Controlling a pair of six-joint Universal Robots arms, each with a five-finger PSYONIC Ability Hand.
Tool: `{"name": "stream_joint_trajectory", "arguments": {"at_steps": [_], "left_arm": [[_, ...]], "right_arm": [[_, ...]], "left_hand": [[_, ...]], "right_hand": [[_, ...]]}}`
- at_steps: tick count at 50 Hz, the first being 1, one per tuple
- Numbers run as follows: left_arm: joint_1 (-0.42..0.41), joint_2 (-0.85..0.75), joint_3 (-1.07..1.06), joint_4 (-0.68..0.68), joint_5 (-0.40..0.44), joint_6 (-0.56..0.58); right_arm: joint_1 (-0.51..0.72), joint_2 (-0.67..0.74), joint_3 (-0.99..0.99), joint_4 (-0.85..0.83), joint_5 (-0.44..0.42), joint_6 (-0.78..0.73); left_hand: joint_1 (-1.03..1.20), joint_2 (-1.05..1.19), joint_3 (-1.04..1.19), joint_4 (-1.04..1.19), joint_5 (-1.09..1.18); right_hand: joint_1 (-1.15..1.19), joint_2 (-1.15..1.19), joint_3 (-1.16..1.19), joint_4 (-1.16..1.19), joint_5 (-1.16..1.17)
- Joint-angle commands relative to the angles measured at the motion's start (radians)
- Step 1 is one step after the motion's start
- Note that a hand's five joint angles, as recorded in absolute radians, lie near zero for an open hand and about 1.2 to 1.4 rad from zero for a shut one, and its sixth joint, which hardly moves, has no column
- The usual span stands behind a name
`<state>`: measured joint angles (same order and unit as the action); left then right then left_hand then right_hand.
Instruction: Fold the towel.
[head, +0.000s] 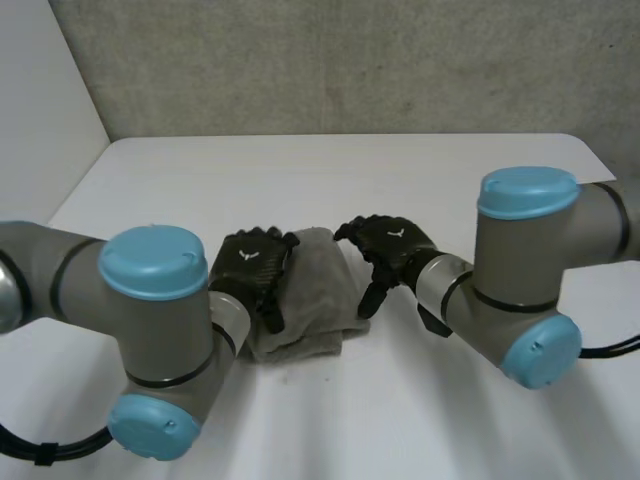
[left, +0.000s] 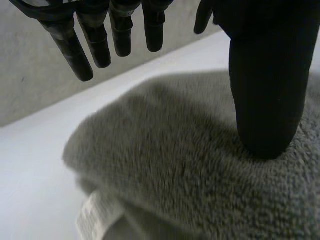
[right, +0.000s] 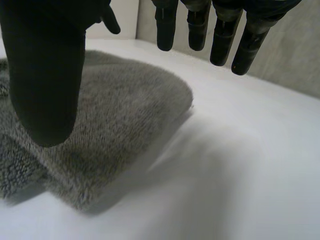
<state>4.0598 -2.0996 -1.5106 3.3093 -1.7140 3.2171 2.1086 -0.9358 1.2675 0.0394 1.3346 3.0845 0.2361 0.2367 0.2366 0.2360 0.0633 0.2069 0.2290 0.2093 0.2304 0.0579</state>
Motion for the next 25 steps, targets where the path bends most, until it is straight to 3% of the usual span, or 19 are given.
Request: {"name": "stream_joint_trajectory", "arguments": {"at_steps": [1, 10, 14, 16, 20, 25], "left_arm": [[0.010, -0.045, 0.007, -0.013, -0.116, 0.013], [0.031, -0.048, -0.019, -0.011, -0.114, 0.096], [0.033, -0.054, -0.030, -0.010, -0.111, 0.138], [0.033, -0.059, -0.031, -0.013, -0.105, 0.148], [0.033, -0.048, -0.023, -0.020, -0.070, 0.145], [0.056, 0.050, -0.003, -0.045, 0.034, 0.119]], "right_arm": [[0.020, 0.107, -0.121, 0.047, -0.077, 0.019], [0.074, 0.225, -0.238, 0.076, -0.094, 0.000], [0.080, 0.264, -0.281, 0.091, -0.061, -0.033], [0.080, 0.279, -0.313, 0.112, 0.004, -0.091], [0.083, 0.258, -0.329, 0.125, 0.051, -0.142], [0.080, 0.115, -0.307, 0.119, 0.060, -0.144]], "left_hand": [[0.001, 0.000, 0.000, 0.001, -0.001], [-0.008, -0.008, -0.008, -0.008, -0.010], [-0.011, -0.011, -0.011, -0.011, -0.013], [-0.014, -0.014, -0.014, -0.014, -0.015], [-0.014, -0.014, -0.014, -0.014, -0.015], [-0.026, -0.026, -0.026, -0.025, -0.027]], "right_hand": [[-0.032, -0.054, -0.035, -0.056, -0.058], [-0.032, -0.054, -0.035, -0.056, -0.058], [-0.032, -0.054, -0.035, -0.056, -0.058], [-0.032, -0.054, -0.035, -0.056, -0.058], [-0.032, -0.054, -0.035, -0.056, -0.058], [-0.032, -0.054, -0.035, -0.056, -0.058]]}}
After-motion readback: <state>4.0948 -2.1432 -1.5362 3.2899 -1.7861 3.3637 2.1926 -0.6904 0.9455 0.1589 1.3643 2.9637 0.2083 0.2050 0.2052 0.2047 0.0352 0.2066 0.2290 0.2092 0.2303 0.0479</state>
